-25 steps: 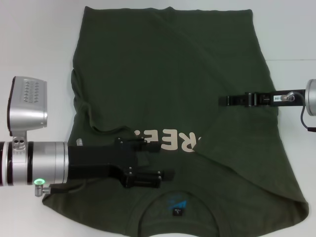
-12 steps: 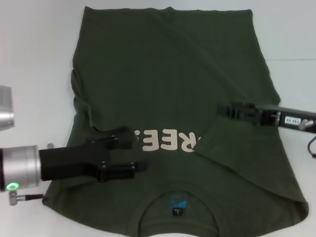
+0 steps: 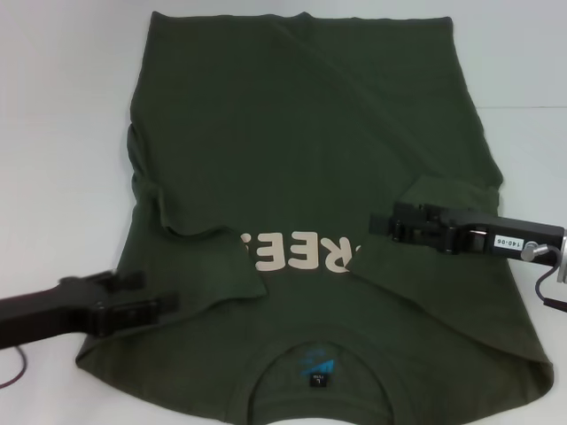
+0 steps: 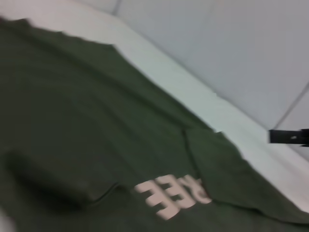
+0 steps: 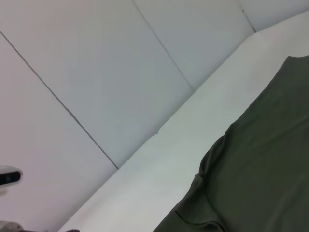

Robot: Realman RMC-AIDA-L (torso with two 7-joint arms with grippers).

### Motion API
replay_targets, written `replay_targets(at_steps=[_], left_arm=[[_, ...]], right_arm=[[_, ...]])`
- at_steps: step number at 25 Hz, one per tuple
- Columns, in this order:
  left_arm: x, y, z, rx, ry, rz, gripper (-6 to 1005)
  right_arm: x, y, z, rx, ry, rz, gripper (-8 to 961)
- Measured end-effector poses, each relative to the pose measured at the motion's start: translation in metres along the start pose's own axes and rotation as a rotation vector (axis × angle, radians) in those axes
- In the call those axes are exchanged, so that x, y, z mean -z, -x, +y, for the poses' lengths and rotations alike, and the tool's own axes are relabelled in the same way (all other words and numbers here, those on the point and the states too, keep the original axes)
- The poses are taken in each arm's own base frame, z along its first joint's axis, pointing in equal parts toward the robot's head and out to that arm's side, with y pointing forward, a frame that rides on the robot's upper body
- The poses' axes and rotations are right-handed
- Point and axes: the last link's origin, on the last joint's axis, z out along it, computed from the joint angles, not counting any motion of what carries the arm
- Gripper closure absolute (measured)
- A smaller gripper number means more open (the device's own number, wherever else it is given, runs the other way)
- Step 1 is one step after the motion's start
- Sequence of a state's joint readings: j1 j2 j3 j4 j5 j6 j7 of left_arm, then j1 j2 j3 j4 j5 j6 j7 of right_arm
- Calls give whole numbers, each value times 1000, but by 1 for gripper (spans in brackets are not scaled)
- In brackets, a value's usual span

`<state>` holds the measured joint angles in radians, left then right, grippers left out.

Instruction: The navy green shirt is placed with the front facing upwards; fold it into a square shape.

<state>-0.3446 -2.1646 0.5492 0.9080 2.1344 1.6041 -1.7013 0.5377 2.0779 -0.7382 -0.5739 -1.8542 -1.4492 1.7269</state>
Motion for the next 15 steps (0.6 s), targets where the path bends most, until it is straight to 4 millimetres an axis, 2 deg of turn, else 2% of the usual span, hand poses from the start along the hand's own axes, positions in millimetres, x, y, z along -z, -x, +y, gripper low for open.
replay_targets(at_steps=[7, 15], left_arm=[[24, 16, -15, 92, -119, -17, 151], [31, 28, -23, 109, -188, -72, 157]], right_arm=[[2, 7, 0, -20, 5, -4, 47], [-1, 12, 2, -11, 22, -6, 52]])
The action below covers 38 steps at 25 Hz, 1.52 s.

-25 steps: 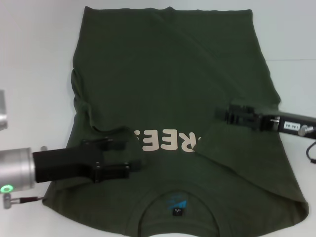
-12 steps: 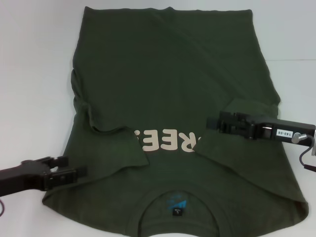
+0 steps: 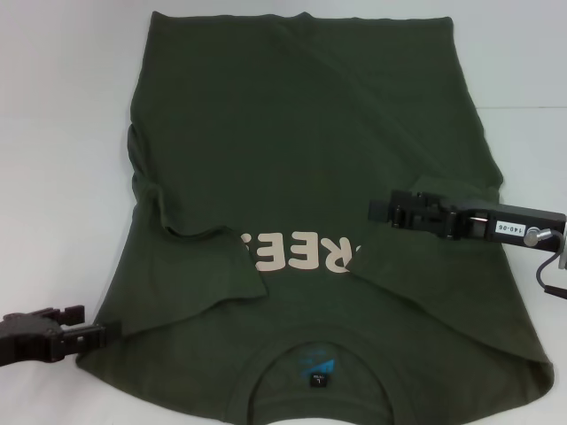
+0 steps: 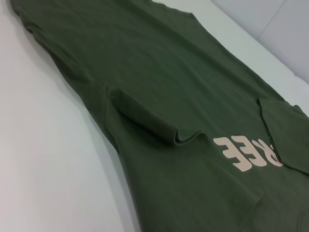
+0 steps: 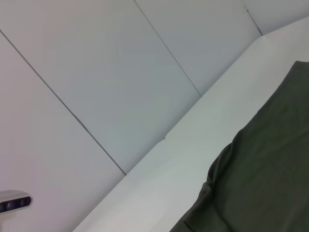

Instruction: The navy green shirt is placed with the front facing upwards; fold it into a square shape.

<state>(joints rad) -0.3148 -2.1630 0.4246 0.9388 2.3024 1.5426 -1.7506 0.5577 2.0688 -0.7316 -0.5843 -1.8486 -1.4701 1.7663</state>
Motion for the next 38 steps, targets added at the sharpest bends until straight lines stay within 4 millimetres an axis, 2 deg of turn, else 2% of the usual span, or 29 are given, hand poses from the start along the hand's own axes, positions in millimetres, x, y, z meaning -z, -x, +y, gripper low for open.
replay_targets(at_steps=[24, 38], left_arm=[[-3, 4, -3, -6, -19, -65, 206], [-19, -4, 12, -51, 69, -128, 235]], right_arm=[[0, 6, 1, 0, 7, -6, 52], [1, 7, 1, 4, 12, -6, 53]])
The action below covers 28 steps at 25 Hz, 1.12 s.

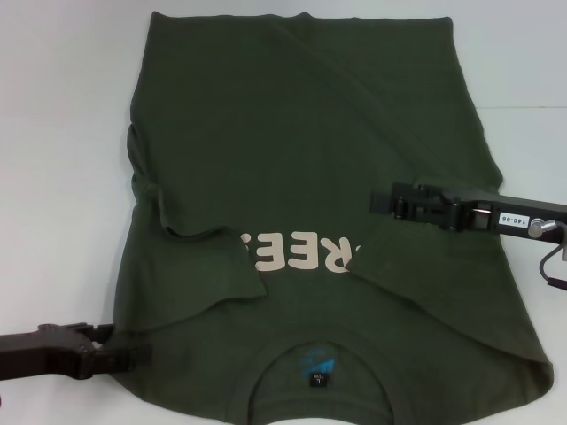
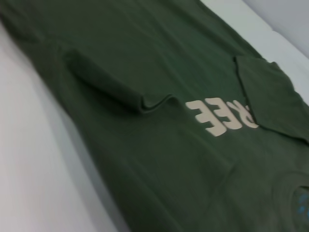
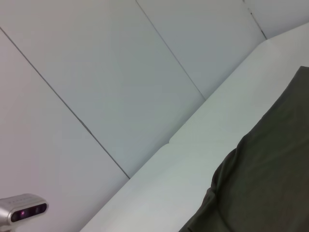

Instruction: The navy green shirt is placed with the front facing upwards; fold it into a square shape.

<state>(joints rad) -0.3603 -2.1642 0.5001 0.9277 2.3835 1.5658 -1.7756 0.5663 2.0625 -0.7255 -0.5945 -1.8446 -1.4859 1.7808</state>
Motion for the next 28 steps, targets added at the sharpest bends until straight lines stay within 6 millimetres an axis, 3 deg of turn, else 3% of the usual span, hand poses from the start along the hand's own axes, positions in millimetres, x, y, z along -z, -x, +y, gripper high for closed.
replay_targets(at_steps=[20, 25, 28], left_arm=[[-3, -12, -2, 0, -17, 6, 276], [-4, -11, -3, 5, -28, -6, 488], [-4, -10, -3, 6, -30, -22, 555]], right_arm=[[3, 0, 0, -6, -1, -13, 55], [5, 1, 0, -6, 1, -19, 62], [7, 2, 0, -5, 3, -28, 68]])
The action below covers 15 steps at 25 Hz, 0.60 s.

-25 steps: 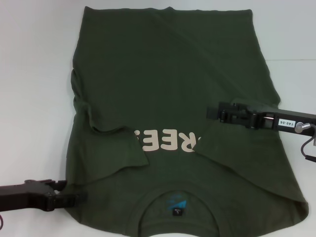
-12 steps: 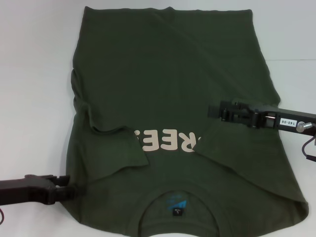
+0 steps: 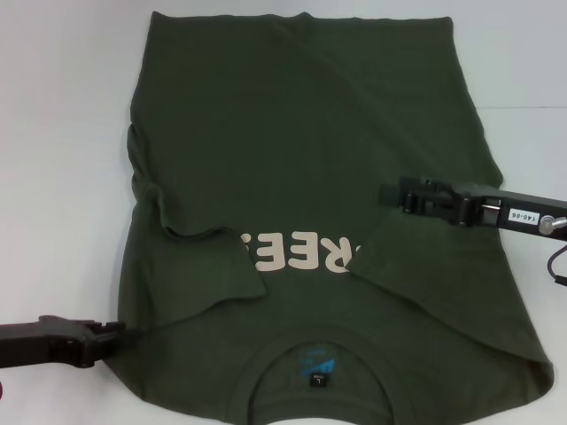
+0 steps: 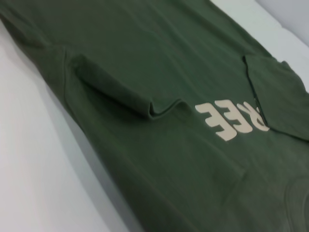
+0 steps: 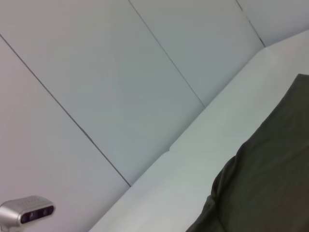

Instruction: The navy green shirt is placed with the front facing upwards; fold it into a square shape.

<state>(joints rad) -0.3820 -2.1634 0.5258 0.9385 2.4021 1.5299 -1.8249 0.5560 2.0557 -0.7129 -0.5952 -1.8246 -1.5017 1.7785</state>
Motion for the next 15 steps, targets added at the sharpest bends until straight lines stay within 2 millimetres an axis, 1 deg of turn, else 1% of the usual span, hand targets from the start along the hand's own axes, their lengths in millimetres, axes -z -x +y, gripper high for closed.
replay_targets(at_steps=[8, 11, 15], left_arm=[[-2, -1, 2, -8, 8, -12, 734], [-2, -2, 3, -9, 14, -13, 960], [1, -5, 5, -5, 26, -17, 990]], right_arm=[[3, 2, 0, 0, 0, -8, 84], [3, 1, -1, 0, -1, -9, 90], [5, 1, -3, -3, -13, -4, 98]])
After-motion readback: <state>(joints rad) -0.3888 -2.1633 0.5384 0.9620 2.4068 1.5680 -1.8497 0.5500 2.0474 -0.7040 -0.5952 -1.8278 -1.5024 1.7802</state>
